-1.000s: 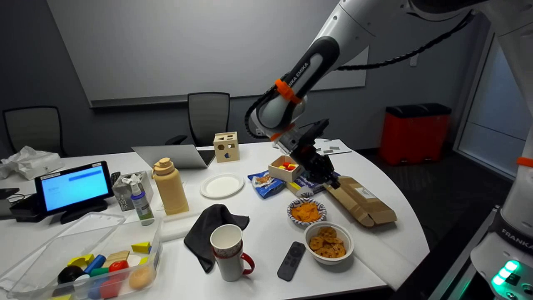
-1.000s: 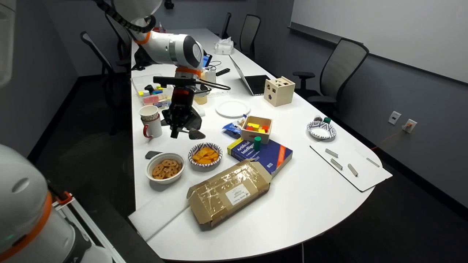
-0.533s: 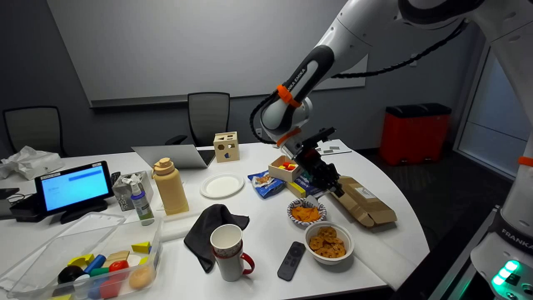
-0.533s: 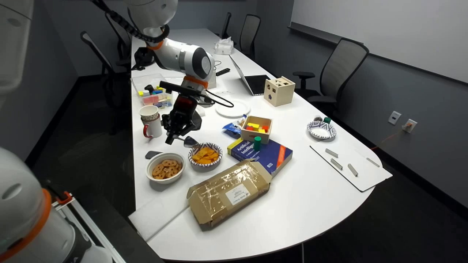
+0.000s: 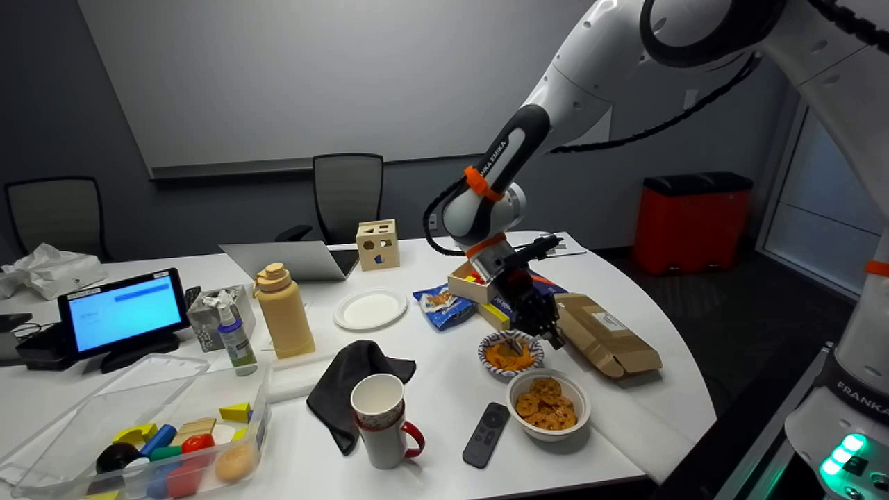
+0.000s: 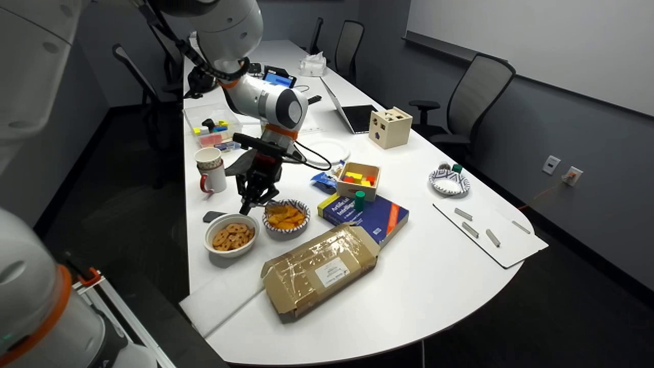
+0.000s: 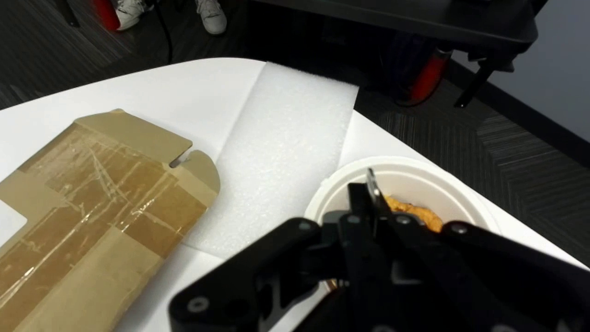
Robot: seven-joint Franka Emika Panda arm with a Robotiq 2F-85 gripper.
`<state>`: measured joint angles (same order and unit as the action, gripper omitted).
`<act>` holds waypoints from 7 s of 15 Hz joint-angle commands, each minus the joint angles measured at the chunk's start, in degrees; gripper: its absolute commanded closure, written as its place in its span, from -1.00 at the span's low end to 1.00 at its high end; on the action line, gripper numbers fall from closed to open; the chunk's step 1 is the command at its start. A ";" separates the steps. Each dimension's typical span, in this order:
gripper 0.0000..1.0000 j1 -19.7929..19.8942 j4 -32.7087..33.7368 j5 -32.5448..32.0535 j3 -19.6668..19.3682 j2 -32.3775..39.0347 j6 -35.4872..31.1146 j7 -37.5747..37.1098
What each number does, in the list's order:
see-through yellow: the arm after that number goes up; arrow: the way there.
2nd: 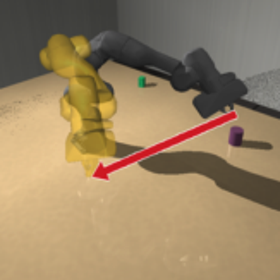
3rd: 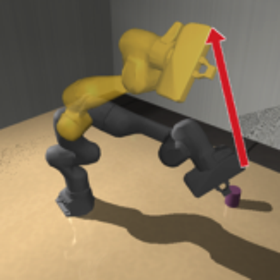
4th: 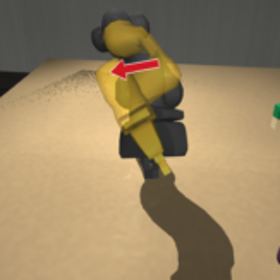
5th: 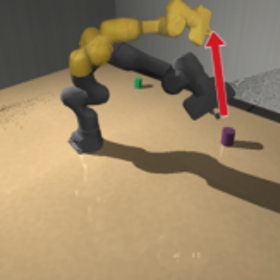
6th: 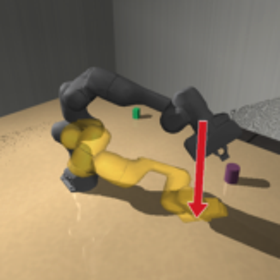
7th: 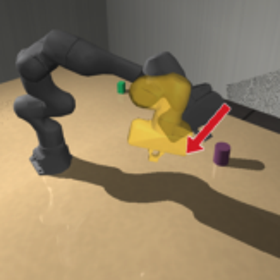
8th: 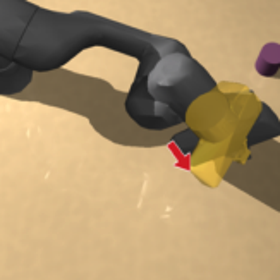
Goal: Stir the contents of the white plate with blue markings with the silver spatula
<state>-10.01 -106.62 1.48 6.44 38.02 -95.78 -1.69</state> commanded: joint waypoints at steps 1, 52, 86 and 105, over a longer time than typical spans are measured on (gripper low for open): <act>0.98 0.16 2.93 0.52 0.09 1.87 1.96 -0.31; 0.98 -1.10 3.46 -5.62 1.30 1.47 8.59 4.33; 0.98 -1.64 3.19 -13.70 -2.30 2.60 4.51 -0.71; 0.98 -1.91 2.91 -11.62 -0.12 3.78 2.27 -1.05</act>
<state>-11.20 -102.64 -9.09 6.84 43.01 -90.32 -1.54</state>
